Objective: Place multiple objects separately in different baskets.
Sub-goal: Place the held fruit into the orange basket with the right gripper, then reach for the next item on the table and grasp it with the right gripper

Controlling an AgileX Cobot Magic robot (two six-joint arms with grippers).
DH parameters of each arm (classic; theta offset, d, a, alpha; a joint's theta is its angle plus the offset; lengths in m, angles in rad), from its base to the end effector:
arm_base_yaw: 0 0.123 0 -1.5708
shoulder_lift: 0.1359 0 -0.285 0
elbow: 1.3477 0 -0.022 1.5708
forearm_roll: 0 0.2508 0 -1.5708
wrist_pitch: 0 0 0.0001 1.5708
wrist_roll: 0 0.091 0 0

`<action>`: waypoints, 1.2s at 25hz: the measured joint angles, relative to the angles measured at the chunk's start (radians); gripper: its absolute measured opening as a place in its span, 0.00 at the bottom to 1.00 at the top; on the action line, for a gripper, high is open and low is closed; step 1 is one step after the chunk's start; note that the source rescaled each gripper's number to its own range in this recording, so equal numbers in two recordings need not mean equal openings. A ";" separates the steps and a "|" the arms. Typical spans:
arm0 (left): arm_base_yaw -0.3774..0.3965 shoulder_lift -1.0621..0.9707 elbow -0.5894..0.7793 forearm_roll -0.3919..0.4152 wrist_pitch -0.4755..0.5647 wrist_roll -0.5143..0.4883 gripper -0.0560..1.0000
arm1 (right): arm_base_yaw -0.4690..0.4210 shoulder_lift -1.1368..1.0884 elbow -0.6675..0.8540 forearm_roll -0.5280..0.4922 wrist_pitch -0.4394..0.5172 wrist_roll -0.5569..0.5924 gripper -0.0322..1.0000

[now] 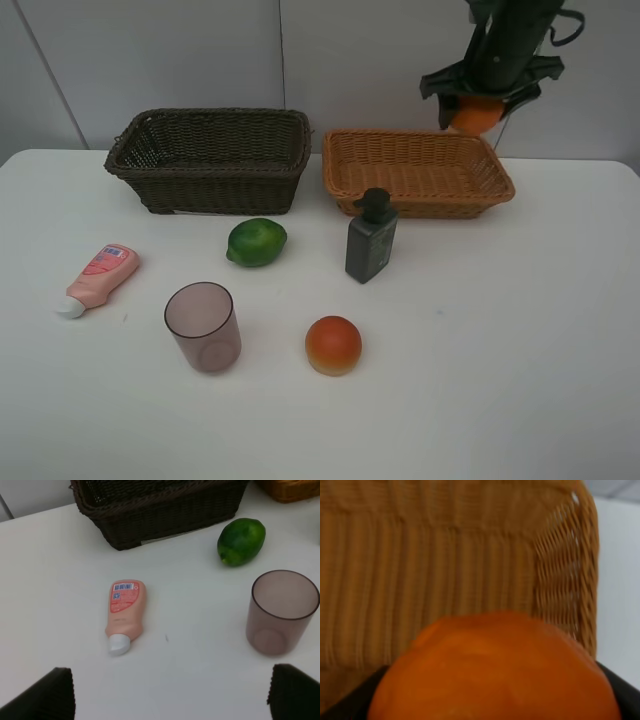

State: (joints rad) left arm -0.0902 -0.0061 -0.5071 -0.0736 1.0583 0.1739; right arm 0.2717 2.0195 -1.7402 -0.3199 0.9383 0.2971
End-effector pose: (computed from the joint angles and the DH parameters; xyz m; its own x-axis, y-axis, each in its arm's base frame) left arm -0.0071 -0.0052 0.2796 -0.4149 0.1751 -0.8929 0.2061 0.9739 0.0952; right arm 0.4369 0.0977 0.2557 -0.8718 -0.1389 -0.4698 -0.0600 0.9820 -0.1790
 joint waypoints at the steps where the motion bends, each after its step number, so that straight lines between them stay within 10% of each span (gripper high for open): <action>1: 0.000 0.000 0.000 0.000 0.000 0.000 1.00 | -0.003 0.014 0.000 0.000 -0.033 0.000 0.62; 17: 0.000 0.000 0.000 0.000 0.000 0.000 1.00 | -0.014 0.218 0.000 0.026 -0.252 -0.002 0.63; 22: 0.000 0.000 0.000 0.000 0.000 0.000 1.00 | -0.014 0.222 0.000 0.027 -0.256 -0.002 0.94; 30: 0.000 0.000 0.000 0.000 0.000 0.000 1.00 | -0.013 0.149 0.000 0.075 -0.115 -0.003 0.98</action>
State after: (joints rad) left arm -0.0902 -0.0061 -0.5071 -0.0736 1.0583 0.1739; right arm 0.2589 2.1681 -1.7402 -0.2444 0.8238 0.2943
